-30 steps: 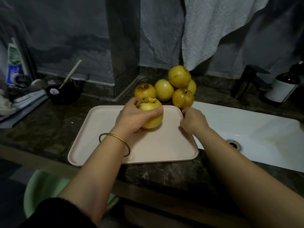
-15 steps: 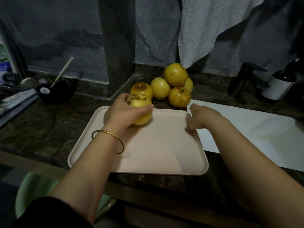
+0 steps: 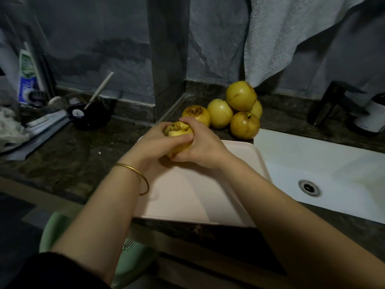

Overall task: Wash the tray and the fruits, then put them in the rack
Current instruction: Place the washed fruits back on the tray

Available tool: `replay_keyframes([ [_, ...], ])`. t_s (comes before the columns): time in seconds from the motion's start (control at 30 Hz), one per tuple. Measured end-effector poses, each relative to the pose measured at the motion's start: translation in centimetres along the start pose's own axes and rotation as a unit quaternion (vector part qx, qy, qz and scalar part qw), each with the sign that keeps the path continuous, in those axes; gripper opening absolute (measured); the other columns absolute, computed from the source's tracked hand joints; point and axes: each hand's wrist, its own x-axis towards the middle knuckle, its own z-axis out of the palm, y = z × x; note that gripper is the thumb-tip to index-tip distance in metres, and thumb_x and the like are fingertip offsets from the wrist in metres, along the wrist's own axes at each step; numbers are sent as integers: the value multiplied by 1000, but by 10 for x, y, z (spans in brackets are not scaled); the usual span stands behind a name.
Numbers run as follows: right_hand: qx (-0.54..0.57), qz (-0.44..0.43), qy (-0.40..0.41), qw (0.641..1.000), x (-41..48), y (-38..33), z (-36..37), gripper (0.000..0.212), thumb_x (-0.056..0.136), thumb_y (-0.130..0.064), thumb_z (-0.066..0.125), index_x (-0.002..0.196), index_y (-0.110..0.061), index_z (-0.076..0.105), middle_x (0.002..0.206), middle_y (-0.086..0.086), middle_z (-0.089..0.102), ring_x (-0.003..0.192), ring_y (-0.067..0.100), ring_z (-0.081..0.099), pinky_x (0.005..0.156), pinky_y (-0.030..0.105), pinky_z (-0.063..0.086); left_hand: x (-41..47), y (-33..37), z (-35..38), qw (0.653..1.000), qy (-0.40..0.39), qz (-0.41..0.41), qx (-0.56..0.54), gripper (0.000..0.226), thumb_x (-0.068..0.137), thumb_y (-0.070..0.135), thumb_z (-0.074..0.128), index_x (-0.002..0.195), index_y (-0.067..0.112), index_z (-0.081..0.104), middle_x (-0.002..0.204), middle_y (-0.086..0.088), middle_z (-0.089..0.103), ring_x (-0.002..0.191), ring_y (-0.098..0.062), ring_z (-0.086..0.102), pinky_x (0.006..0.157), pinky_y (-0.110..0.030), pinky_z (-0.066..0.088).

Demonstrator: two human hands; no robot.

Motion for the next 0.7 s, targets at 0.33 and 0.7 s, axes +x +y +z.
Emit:
replay_keyframes([
  [0.33,-9,5,38,999,22,-29,29,96,56,-45,85,138,-33,37,130,-1,50,118,19,51,96,38,45,4,-21,-36,930,148,-63,-329,57,98,53,28,126,11,54,109,-8,58,94,-15,56,71,-21,43],
  [0.7,-34,-5,29,999,30,-36,47,105,59,-47,85,146,-34,26,136,3,43,121,24,49,99,42,43,7,-17,-28,892,165,-55,-418,40,98,49,38,100,15,60,96,-8,65,85,-19,64,67,-33,51],
])
